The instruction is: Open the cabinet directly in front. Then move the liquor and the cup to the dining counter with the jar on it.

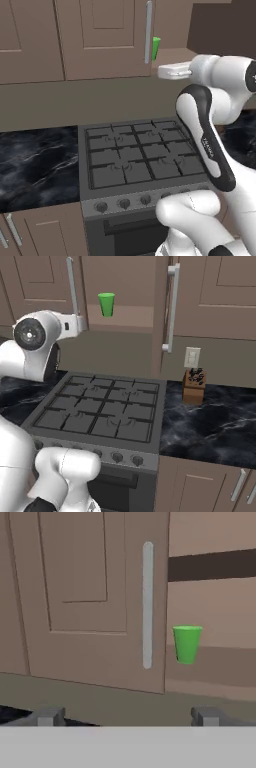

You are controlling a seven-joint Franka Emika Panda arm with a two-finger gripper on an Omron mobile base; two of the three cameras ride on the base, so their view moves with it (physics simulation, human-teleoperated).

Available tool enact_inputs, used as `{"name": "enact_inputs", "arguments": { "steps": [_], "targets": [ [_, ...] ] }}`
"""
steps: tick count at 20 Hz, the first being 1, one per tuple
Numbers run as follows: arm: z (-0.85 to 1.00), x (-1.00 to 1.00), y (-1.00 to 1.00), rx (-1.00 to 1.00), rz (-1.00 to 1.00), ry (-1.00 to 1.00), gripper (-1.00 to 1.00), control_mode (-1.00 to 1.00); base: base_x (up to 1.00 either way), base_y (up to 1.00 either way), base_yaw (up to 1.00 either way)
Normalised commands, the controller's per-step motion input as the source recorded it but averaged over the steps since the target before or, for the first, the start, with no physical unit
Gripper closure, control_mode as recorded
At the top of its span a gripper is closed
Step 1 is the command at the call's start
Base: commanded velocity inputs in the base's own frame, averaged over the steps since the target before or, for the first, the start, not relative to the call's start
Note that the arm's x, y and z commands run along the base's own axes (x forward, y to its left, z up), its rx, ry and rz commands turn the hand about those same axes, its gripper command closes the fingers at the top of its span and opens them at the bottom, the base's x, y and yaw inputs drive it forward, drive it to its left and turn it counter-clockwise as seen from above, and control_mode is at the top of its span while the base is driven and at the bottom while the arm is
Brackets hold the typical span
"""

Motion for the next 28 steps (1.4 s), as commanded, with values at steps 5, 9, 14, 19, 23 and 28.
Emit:
{"name": "enact_inputs", "arguments": {
  "steps": [5,9,14,19,23,28],
  "targets": [
    [0.02,-0.07,0.0,-0.05,0.01,-0.52,-1.0,-1.0,0.0,0.0,0.0],
    [0.11,-0.05,0.03,0.0,0.0,-0.32,-1.0,-1.0,0.0,0.0,0.0],
    [0.0,0.04,0.05,0.0,0.0,-0.02,-1.0,-1.0,0.0,0.0,0.0],
    [0.04,0.43,0.17,0.0,-0.02,0.0,-1.0,-1.0,0.0,0.0,0.0],
    [0.15,0.64,0.07,0.0,-0.01,0.0,-1.0,-1.0,0.0,0.0,0.0],
    [0.12,0.75,0.02,0.0,0.0,0.0,-1.0,-1.0,0.0,0.0,0.0]
  ]
}}
